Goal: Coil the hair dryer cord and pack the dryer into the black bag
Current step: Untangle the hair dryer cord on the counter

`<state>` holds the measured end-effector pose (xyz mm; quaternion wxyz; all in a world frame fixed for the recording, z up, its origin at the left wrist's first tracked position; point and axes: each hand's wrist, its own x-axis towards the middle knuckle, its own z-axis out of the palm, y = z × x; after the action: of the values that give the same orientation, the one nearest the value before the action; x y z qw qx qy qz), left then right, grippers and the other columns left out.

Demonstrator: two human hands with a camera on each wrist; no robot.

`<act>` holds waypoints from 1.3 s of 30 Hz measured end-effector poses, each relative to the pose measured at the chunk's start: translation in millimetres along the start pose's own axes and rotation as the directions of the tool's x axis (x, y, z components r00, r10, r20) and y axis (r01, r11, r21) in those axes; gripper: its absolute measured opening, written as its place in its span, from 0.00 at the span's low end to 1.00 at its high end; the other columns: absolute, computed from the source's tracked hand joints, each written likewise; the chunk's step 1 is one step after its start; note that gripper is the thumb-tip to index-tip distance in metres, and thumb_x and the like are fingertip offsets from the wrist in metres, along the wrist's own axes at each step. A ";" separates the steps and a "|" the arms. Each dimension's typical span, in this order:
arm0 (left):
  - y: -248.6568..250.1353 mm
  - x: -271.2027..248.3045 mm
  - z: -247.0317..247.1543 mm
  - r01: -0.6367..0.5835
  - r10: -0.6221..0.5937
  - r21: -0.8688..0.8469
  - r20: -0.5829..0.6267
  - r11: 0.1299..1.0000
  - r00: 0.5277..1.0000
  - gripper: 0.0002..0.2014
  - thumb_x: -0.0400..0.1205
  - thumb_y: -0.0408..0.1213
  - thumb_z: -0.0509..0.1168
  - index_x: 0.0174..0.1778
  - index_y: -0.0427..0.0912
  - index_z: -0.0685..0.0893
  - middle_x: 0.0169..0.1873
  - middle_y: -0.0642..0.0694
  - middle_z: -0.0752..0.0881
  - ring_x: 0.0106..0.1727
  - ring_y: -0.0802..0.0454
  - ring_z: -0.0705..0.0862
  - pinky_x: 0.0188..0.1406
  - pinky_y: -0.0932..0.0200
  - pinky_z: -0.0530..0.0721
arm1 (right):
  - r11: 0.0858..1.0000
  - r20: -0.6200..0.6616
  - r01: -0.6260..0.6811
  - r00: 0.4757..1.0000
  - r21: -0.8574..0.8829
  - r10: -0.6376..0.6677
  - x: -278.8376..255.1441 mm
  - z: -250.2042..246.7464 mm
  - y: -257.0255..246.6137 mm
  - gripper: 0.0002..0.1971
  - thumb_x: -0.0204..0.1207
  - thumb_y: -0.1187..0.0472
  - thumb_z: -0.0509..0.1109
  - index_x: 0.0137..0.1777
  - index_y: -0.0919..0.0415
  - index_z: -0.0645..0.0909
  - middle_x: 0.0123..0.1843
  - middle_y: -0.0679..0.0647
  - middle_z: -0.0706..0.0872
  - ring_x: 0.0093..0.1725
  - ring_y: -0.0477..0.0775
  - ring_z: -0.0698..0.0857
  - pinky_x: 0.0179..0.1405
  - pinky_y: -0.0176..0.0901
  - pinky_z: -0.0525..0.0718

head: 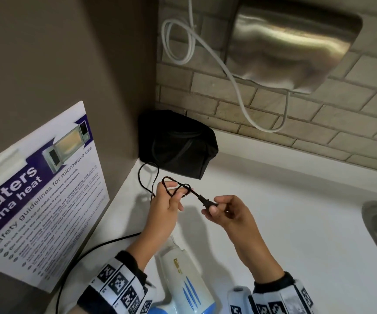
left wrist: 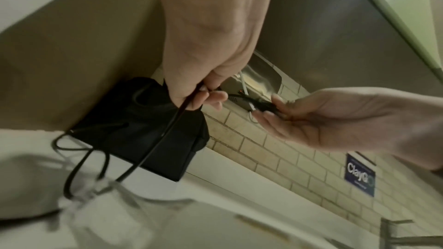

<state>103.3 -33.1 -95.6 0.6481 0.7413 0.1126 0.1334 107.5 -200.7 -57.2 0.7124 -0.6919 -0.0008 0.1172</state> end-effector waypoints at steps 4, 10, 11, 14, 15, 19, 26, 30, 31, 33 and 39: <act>1.5 -8.3 13.6 -0.021 0.017 0.017 0.190 1.000 0.982 0.12 0.87 0.33 0.55 0.64 0.51 0.66 0.42 0.50 0.85 0.33 0.66 0.81 0.38 0.77 0.77 | 1.000 -0.004 0.006 1.000 0.030 -0.006 0.2 -2.4 0.8 0.10 0.73 0.68 0.74 0.51 0.71 0.81 0.42 0.66 0.89 0.46 0.63 0.91 0.44 0.41 0.89; -0.1 -11.2 15.5 0.033 -0.048 0.054 0.326 0.998 0.944 0.19 0.88 0.31 0.51 0.69 0.58 0.57 0.46 0.47 0.87 0.50 0.53 0.86 0.50 0.70 0.78 | 0.989 0.125 -0.089 0.989 0.122 0.074 4.6 -7.9 2.3 0.10 0.80 0.70 0.64 0.55 0.69 0.85 0.51 0.62 0.92 0.54 0.58 0.90 0.54 0.38 0.87; 1.2 -9.4 13.1 0.045 -0.061 0.057 0.323 0.997 0.944 0.19 0.88 0.31 0.51 0.69 0.58 0.58 0.46 0.50 0.86 0.51 0.54 0.86 0.50 0.71 0.78 | 0.985 0.154 -0.106 0.984 0.133 0.085 5.2 -8.6 1.7 0.11 0.81 0.71 0.62 0.56 0.70 0.85 0.53 0.61 0.91 0.56 0.56 0.89 0.55 0.36 0.86; 6.2 -8.9 9.9 0.020 -0.049 0.090 0.333 0.996 0.942 0.16 0.88 0.33 0.51 0.68 0.57 0.63 0.42 0.57 0.84 0.41 0.69 0.82 0.41 0.74 0.77 | 0.968 0.183 -0.144 0.977 0.204 0.106 6.6 -7.1 -0.5 0.09 0.79 0.73 0.64 0.54 0.73 0.84 0.53 0.63 0.91 0.57 0.57 0.89 0.55 0.35 0.86; 7.6 -10.9 11.7 0.001 -0.036 0.102 0.338 0.995 0.940 0.14 0.88 0.33 0.51 0.66 0.56 0.67 0.39 0.57 0.84 0.35 0.71 0.81 0.38 0.75 0.77 | 0.966 0.194 -0.145 0.976 0.212 0.104 6.7 -5.5 -1.6 0.08 0.78 0.72 0.66 0.54 0.72 0.83 0.51 0.64 0.91 0.56 0.56 0.90 0.53 0.34 0.86; 5.1 -11.9 19.2 0.029 -0.039 0.042 0.257 0.999 0.966 0.09 0.88 0.30 0.52 0.57 0.42 0.76 0.39 0.50 0.86 0.30 0.69 0.82 0.33 0.73 0.79 | 0.994 0.219 -0.088 0.973 0.067 0.072 5.2 0.9 -6.3 0.15 0.74 0.64 0.73 0.61 0.61 0.82 0.55 0.57 0.91 0.55 0.51 0.89 0.53 0.35 0.85; 4.2 -1.7 14.1 0.076 -0.055 -0.129 0.158 0.989 0.986 0.11 0.87 0.30 0.53 0.50 0.47 0.79 0.46 0.50 0.90 0.37 0.60 0.89 0.42 0.68 0.85 | 0.894 0.236 -0.118 0.942 -0.432 0.239 8.3 -8.4 13.6 0.19 0.70 0.52 0.78 0.60 0.53 0.80 0.57 0.48 0.85 0.51 0.47 0.86 0.44 0.29 0.80; 4.5 0.3 12.3 0.085 -0.055 -0.215 0.138 0.973 0.989 0.08 0.87 0.30 0.54 0.49 0.46 0.77 0.46 0.53 0.90 0.45 0.61 0.91 0.46 0.70 0.84 | 0.922 0.353 -0.235 0.872 -0.307 0.340 6.1 -10.4 22.9 0.12 0.78 0.59 0.71 0.52 0.67 0.76 0.53 0.59 0.90 0.50 0.51 0.88 0.51 0.42 0.85; 3.8 0.2 11.8 0.078 -0.050 -0.201 0.141 0.976 0.989 0.07 0.87 0.31 0.55 0.49 0.45 0.76 0.45 0.54 0.90 0.45 0.61 0.91 0.46 0.70 0.84 | 0.937 0.353 -0.257 0.876 -0.236 0.329 5.2 -9.7 22.1 0.09 0.79 0.59 0.69 0.52 0.65 0.76 0.52 0.61 0.90 0.49 0.53 0.89 0.50 0.44 0.87; -0.1 0.8 11.1 0.053 -0.033 -0.154 0.129 0.987 0.991 0.04 0.86 0.32 0.57 0.50 0.43 0.75 0.45 0.54 0.90 0.45 0.59 0.91 0.47 0.66 0.85 | 0.952 0.304 -0.271 0.903 -0.144 0.303 5.0 -8.0 16.9 0.08 0.80 0.58 0.67 0.52 0.64 0.79 0.46 0.61 0.90 0.39 0.51 0.86 0.39 0.38 0.84; -5.9 -6.4 12.4 0.011 -0.012 0.005 0.199 1.000 0.980 0.01 0.85 0.35 0.61 0.50 0.46 0.76 0.44 0.54 0.91 0.43 0.58 0.90 0.47 0.66 0.86 | 0.953 0.178 -0.242 0.945 -0.183 0.274 9.3 -10.6 1.3 0.11 0.81 0.58 0.66 0.52 0.69 0.79 0.41 0.60 0.91 0.26 0.47 0.76 0.27 0.35 0.76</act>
<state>101.5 -46.0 -103.3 0.6554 0.7515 0.0517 0.0547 118.1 -209.5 -60.5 0.6299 -0.7250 0.0087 0.2784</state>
